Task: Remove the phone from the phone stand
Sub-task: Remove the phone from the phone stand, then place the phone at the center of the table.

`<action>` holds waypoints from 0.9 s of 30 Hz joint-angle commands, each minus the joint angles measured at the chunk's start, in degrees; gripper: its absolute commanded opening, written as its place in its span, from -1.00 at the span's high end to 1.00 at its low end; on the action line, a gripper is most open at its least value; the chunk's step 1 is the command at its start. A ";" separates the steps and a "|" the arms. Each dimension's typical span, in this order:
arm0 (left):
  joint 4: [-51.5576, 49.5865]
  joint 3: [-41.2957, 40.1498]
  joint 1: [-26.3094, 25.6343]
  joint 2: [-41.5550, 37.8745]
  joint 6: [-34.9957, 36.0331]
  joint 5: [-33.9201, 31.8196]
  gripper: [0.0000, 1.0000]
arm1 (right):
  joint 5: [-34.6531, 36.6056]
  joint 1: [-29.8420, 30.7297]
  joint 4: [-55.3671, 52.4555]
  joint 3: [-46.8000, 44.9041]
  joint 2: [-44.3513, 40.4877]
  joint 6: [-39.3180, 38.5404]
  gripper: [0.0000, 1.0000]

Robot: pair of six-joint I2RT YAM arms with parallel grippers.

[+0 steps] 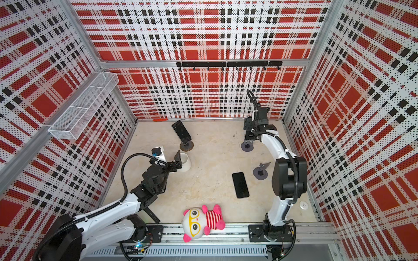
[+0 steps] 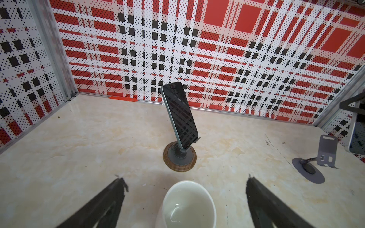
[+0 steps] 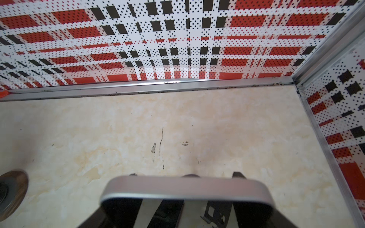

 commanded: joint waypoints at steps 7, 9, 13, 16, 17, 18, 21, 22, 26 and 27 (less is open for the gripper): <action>0.38 1.02 -0.44 -0.18 0.30 1.16 -0.96 | -11.44 -6.58 4.78 -11.20 -13.78 -2.47 -0.41; 0.42 1.05 -0.43 -0.28 0.28 1.49 -0.96 | -10.59 -7.14 4.73 -13.49 -16.35 -2.93 -0.41; 0.42 1.19 -0.44 -0.20 -0.06 1.90 -0.96 | -11.81 -7.14 3.96 -16.52 -19.13 -2.34 -0.41; 0.42 1.28 -0.52 0.01 -0.32 2.36 -0.96 | -13.64 -7.14 3.79 -19.15 -20.77 -1.39 -0.40; 0.42 1.25 -0.52 0.11 -0.36 2.42 -0.96 | -14.38 -7.06 3.83 -20.12 -21.26 -1.03 -0.40; 0.42 1.20 -0.52 0.18 -0.45 2.43 -0.96 | -15.27 -7.05 3.83 -20.88 -21.75 -0.75 -0.39; 0.42 1.11 -0.52 0.39 -0.58 2.34 -0.96 | -15.24 -6.30 2.82 -22.28 -22.74 -0.94 -0.39; 0.42 1.13 -0.52 0.44 -0.67 2.39 -0.96 | -14.57 -5.88 2.19 -22.43 -22.99 -1.08 -0.38; 0.42 1.28 -0.52 0.69 -0.82 2.35 -0.96 | -13.25 -3.81 1.22 -23.42 -23.71 -0.90 -0.39; 0.42 1.31 -0.52 0.72 -0.78 2.44 -0.96 | -12.30 -2.95 0.77 -23.75 -23.80 -0.88 -0.38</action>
